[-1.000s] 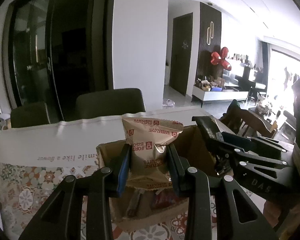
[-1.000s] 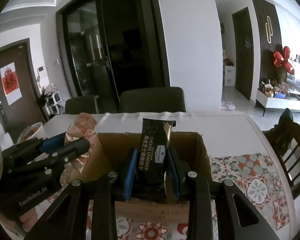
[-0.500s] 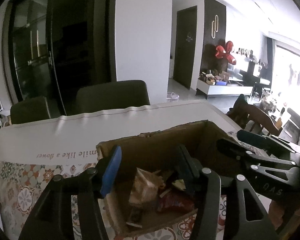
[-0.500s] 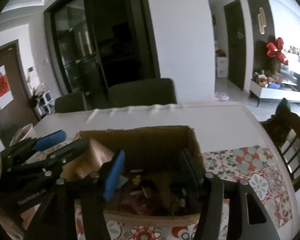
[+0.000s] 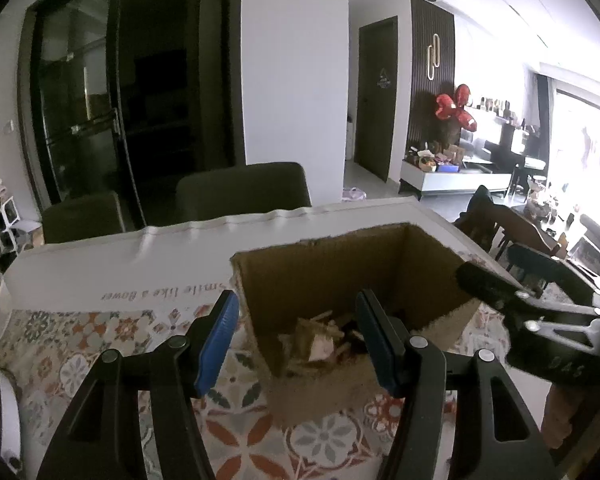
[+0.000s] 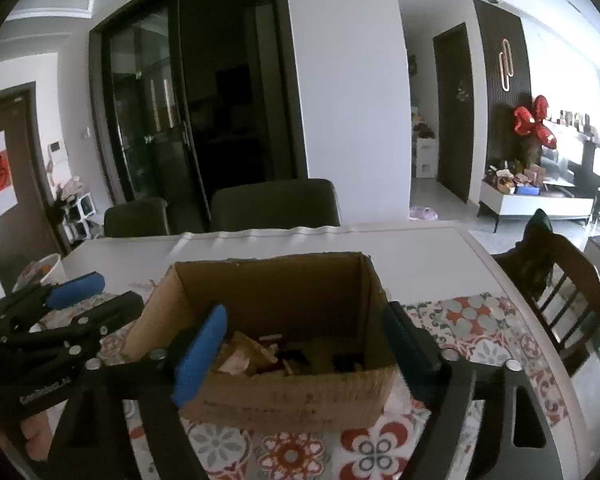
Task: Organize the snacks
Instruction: 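Withdraw both tools from the box toward the remaining snacks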
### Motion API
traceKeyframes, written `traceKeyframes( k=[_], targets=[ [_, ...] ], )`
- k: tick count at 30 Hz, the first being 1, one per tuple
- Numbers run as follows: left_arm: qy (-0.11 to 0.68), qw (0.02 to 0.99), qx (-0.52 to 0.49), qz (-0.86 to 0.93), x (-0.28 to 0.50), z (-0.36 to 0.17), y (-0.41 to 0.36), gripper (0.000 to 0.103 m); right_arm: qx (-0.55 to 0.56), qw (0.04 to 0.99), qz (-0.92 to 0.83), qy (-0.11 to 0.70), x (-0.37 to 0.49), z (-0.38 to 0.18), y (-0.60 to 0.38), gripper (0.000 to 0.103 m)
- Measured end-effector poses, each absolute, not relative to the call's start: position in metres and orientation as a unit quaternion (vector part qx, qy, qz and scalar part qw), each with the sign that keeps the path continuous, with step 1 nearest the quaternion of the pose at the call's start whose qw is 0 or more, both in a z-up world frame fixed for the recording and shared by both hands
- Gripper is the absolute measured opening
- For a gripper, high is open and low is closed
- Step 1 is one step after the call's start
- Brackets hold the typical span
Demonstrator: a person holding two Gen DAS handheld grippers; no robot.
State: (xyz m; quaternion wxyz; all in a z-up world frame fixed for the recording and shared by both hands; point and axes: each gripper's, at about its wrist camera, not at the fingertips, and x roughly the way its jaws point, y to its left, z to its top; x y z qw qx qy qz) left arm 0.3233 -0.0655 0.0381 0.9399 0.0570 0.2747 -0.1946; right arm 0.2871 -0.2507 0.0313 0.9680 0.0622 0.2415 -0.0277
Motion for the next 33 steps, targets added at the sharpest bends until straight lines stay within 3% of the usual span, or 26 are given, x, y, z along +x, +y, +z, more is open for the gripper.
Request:
traceKeyframes(
  k=[6,33],
  targets=[
    [0.272,0.943,0.052,-0.183,0.299,0.036,-0.047,0.06,0.076,0.971,-0.041,0.222,0.263,0.031,-0.243,0.099],
    [0.296,0.932,0.084,-0.192,0.211,-0.023,-0.026,0.06,0.067,0.961,-0.081,0.257,0.172,-0.016,-0.226,0.099]
  ],
)
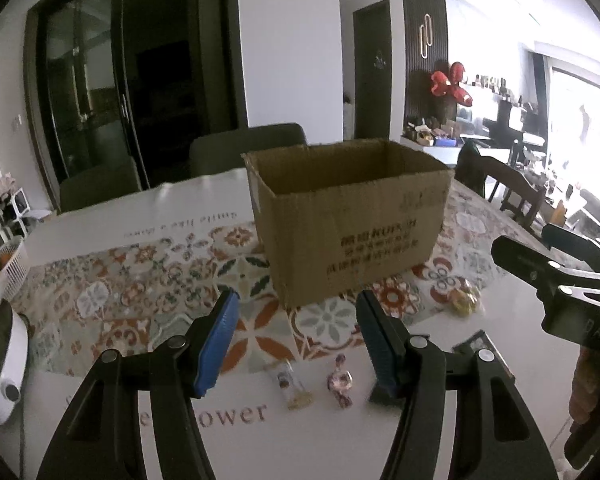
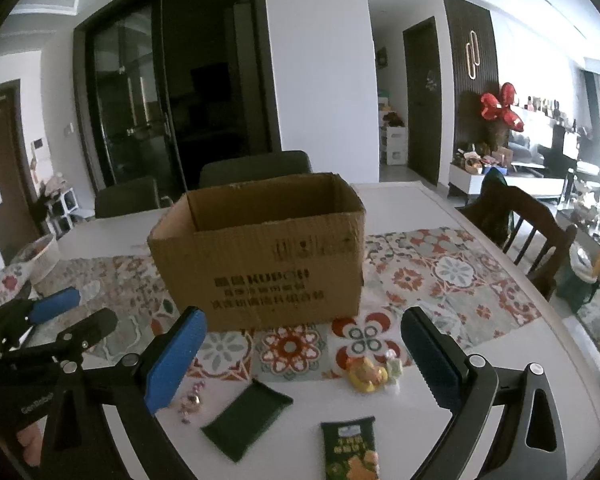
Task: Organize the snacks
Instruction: 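Withdraw both tools from the box toward the remaining snacks, then grasp the purple-wrapped candy with the left tool while the right grasps the green cracker pack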
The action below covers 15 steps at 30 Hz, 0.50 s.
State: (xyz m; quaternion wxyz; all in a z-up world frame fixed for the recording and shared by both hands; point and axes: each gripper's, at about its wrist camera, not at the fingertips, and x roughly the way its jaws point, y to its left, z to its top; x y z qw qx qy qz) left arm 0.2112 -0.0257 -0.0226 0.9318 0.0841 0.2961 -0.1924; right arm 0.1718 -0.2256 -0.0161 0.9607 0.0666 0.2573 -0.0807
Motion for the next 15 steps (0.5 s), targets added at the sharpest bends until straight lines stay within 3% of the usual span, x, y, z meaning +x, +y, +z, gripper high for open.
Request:
traceKeyframes(
  k=[15],
  targets=[
    [0.341,0.917,0.095,-0.186,0.189,-0.066,-0.034,0.053,0.073,0.939,-0.096,0.322,0.145,-0.068,-0.234,0.099]
  ],
)
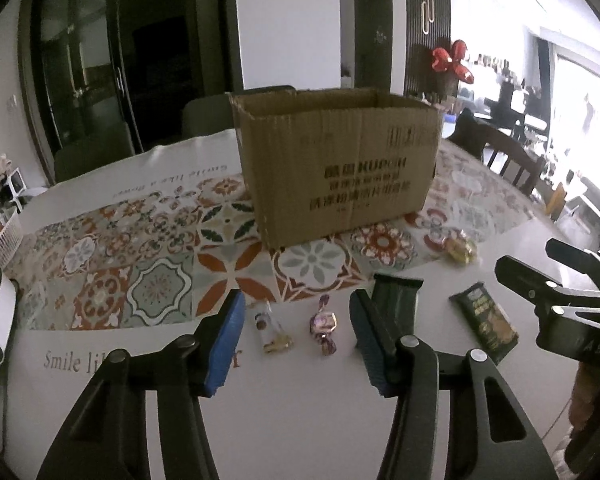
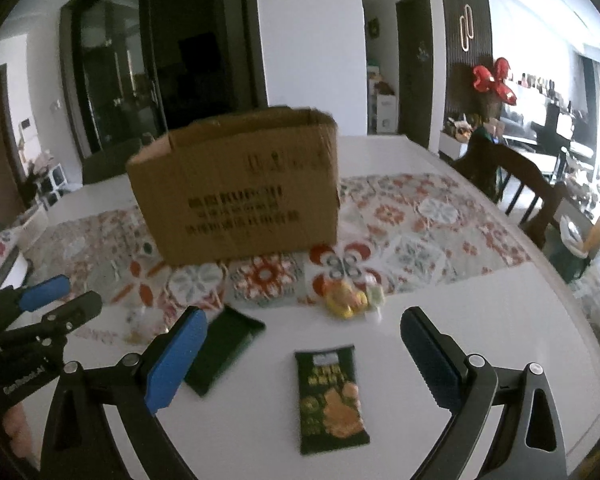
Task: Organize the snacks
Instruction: 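Grasp the purple-wrapped candy with the left tool while the right grasps the green cracker pack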
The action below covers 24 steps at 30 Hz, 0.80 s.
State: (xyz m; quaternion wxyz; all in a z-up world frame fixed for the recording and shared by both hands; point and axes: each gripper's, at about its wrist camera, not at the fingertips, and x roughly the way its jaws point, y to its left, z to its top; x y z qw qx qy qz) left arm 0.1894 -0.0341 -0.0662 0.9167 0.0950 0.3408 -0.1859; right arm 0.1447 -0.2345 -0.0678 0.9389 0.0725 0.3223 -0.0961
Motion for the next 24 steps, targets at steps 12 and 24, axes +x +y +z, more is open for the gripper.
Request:
traceKeyframes(
  k=[12,24],
  targets=[
    [0.36,0.907,0.121,-0.184,0.197,-0.098,-0.048,0.045,0.098,0.914,-0.091,0.383,0.144,-0.106,-0.243,0.087],
    [0.394,0.89,0.122,-0.193,0.22,-0.122,-0.062,0.037,0.114,0.895,-0.086,0.423,0.154,-0.128,-0.247,0.073]
  ],
)
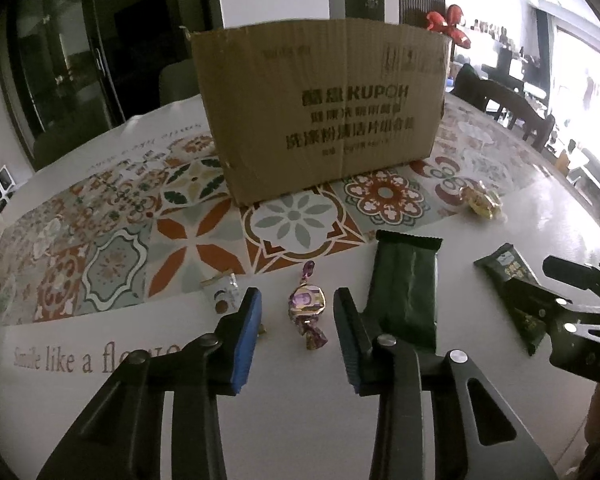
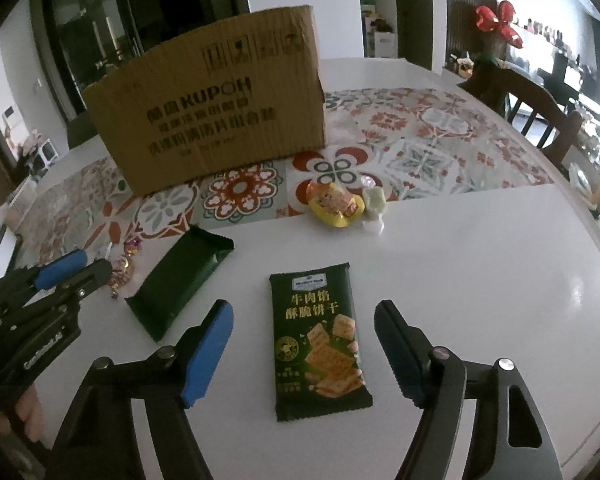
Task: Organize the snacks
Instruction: 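Grasp the purple-wrapped candy with the left tool while the right grasps the green cracker pack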
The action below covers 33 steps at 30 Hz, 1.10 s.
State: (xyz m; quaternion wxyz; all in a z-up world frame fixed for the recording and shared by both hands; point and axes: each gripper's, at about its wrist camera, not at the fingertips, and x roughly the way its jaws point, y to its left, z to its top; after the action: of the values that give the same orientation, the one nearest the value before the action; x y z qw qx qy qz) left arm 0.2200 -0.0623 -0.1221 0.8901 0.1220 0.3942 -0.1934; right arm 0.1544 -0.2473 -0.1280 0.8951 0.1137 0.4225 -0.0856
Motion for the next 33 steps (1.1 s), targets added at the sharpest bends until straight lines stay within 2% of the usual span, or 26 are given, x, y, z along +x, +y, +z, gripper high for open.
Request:
traceKeyframes(
  k=[11,18,33],
  targets=[
    [0.414,0.88,0.126,-0.194,0.23,-0.137,-0.067,0.031,0.115,0.885,-0.086,0.442,0.159,-0.138,-0.249,0.063],
    [0.424,0.877,0.122,-0.193,0.233,-0.143,-0.068,0.022,0.104,0.886,-0.088,0.443,0.16,-0.14,-0.248,0.047],
    [0.407,0.882,0.122,-0.204,0.217,-0.12,-0.07,0.022,0.11,0.896,-0.063,0.426,0.156,-0.132,-0.246,0.046]
  ],
)
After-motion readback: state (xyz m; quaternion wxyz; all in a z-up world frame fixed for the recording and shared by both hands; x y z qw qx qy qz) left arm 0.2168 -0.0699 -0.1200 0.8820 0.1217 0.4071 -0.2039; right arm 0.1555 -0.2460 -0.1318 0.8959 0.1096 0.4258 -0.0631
